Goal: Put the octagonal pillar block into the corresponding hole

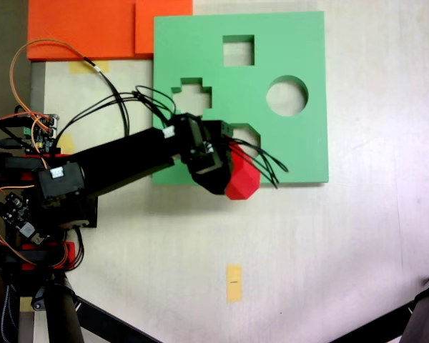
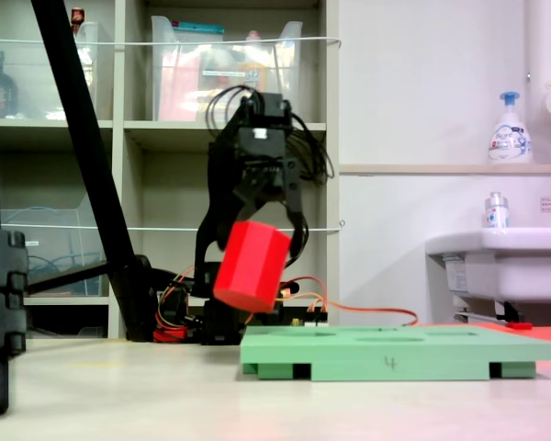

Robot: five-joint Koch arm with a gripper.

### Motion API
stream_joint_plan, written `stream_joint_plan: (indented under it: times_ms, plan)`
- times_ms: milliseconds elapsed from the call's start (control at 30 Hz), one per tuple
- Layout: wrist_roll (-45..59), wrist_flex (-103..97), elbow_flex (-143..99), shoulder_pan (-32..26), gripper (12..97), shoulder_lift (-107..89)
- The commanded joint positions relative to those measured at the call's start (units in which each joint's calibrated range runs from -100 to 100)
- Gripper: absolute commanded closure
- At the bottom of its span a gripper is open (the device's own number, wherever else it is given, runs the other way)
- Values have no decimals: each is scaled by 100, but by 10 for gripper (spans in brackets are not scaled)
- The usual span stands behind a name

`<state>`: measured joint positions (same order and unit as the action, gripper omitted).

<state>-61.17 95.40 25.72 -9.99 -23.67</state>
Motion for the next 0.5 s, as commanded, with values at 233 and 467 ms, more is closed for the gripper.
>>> stream_joint_plan:
  times_ms: [233,467]
  plan:
    - [-508,-127,578,-366,660,523]
    - [-596,-387,578,-488,661,872]
